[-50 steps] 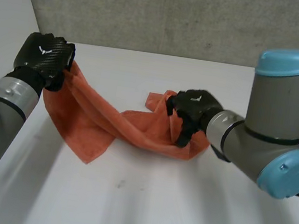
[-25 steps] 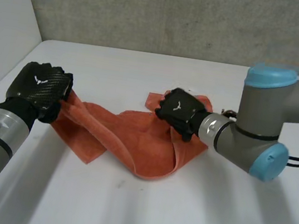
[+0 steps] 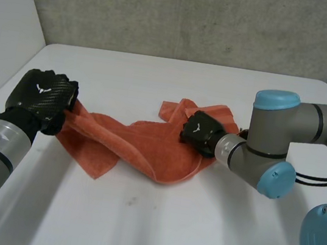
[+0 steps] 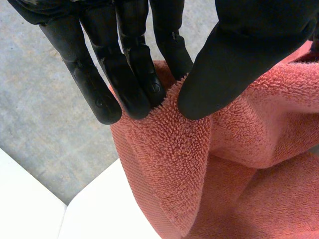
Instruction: Fold the laundry
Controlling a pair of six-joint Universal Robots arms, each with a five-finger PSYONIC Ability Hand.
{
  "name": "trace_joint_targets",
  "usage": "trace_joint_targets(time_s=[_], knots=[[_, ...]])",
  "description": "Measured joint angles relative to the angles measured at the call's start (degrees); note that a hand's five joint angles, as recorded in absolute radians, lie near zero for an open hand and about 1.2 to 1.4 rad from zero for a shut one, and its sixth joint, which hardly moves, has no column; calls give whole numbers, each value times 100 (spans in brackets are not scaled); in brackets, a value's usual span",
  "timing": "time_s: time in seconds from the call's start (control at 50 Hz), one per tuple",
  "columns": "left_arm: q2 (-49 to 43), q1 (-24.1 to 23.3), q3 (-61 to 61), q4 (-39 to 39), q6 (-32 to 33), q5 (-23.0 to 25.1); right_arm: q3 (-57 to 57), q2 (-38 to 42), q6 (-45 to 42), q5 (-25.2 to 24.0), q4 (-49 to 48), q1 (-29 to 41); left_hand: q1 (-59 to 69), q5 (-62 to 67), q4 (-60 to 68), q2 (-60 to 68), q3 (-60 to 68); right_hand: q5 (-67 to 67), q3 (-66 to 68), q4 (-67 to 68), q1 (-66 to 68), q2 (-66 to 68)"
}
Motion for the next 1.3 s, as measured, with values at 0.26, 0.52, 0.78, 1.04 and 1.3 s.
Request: trace_joint_targets(time_s=[0.26, 0.52, 0.78, 1.04, 1.3], knots=[[37, 203, 213, -19, 19, -31, 293, -1723, 2309, 1242, 155, -501, 0, 0, 0, 0, 0, 51, 5, 27, 0, 0], [-309, 125, 259, -251, 23, 17, 2346, -3289, 2048, 1513, 2605, -1048, 0, 0, 0, 0, 0, 81, 14, 28, 0, 0], [-2104, -76, 1788, -599, 774, -42, 1408, -2082, 1991, 1619, 1841, -1035, 0, 0, 1, 0, 0, 111, 14, 30, 0, 0], [-2051, -99, 5074, 1049, 783, -117, -905, -2662, 3974, 1972, -1601, -1056, 0, 0, 3, 3, 6, 165, 15, 30, 131, 0], [-1835, 18, 3044, 1873, 328, -198, 2410, -3804, 4210, 1296, -3096, -1050, 0, 0, 3, 3, 6, 226, 24, 31, 132, 0]])
